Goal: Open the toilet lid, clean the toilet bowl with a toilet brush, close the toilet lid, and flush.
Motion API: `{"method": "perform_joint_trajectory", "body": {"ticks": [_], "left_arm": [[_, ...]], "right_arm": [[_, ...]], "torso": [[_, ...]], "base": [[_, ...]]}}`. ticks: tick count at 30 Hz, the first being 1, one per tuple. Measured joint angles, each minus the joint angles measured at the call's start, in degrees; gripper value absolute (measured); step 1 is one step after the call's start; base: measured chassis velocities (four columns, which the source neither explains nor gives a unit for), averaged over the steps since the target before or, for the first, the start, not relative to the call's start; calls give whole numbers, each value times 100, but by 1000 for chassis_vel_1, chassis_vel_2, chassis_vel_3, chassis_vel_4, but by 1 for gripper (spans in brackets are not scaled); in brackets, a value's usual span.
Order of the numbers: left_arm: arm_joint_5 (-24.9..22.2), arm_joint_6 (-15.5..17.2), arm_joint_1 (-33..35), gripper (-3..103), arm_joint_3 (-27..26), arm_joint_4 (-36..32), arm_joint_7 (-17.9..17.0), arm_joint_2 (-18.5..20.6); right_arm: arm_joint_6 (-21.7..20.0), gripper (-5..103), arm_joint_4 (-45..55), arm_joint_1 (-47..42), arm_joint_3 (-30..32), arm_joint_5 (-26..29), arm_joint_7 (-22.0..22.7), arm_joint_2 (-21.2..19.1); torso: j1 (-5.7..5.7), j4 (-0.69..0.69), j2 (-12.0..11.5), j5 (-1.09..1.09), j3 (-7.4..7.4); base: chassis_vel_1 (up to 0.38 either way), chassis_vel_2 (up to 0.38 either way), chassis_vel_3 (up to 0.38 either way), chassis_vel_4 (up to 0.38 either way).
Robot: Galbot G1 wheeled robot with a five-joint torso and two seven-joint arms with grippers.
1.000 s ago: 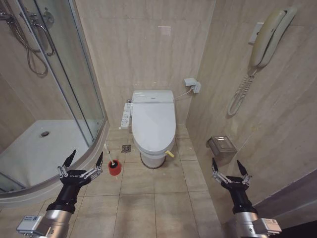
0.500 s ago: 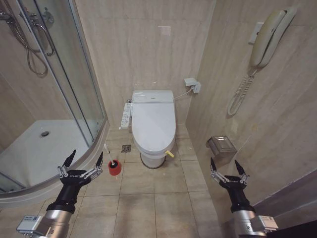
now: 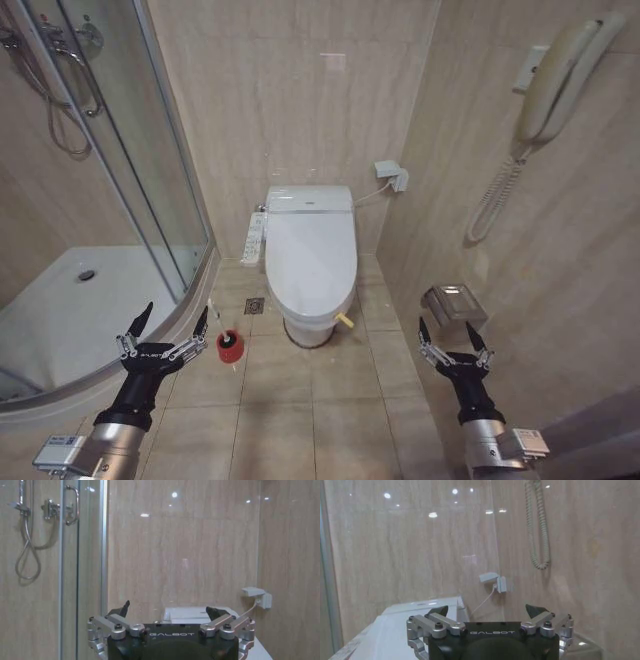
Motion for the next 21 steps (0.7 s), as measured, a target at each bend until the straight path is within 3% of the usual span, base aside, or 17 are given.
{"method": "perform_joint_trajectory", "body": {"ticks": [12,21], "left_arm": [[0,0,0,100,0,0,0,0],[0,0,-1,100,0,0,0,1]], "right_arm": [[172,100,-70,-48,-115,-124,-209,143],[768,100,-218,-548,-109,-420,-379,252]], "torso": [[-1,0,0,1,-1],[5,-1,-2,0,2]], "base": [[-246,248,255,-252],[-270,262,260,-265]]}}
